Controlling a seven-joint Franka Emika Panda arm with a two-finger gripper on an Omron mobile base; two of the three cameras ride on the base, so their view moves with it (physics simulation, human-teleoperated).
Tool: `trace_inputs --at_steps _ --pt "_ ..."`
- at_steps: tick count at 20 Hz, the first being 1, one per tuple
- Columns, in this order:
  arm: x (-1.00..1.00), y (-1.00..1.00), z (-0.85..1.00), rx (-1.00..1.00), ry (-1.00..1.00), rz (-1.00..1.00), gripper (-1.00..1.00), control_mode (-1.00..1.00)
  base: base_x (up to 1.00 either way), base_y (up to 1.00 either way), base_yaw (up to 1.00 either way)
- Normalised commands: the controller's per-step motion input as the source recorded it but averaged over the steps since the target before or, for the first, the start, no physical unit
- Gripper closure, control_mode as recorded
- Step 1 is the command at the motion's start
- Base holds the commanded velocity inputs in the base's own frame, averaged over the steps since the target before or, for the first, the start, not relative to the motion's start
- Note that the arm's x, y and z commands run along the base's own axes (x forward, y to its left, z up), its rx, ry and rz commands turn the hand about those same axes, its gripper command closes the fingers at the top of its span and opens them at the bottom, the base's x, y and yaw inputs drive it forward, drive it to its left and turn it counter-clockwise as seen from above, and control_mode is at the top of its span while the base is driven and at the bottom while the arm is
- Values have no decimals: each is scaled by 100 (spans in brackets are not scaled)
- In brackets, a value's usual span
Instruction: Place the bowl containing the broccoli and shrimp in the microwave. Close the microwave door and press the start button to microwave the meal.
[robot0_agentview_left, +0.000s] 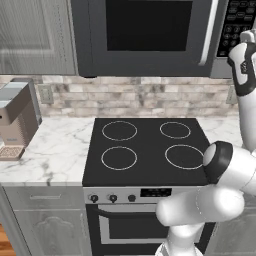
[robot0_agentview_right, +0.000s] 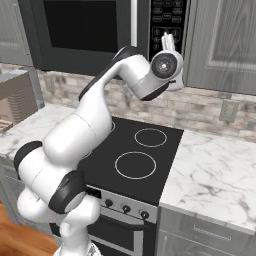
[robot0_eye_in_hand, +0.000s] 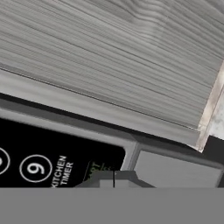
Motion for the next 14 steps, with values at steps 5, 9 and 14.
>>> trace_inputs --at_steps 5,9,14 --pt "33 -27 0 8 0 0 100 -100 0 0 0" --pt "39 -23 0 8 0 0 100 -100 0 0 0" --pt "60 -15 0 4 1 0 100 -100 0 0 0"
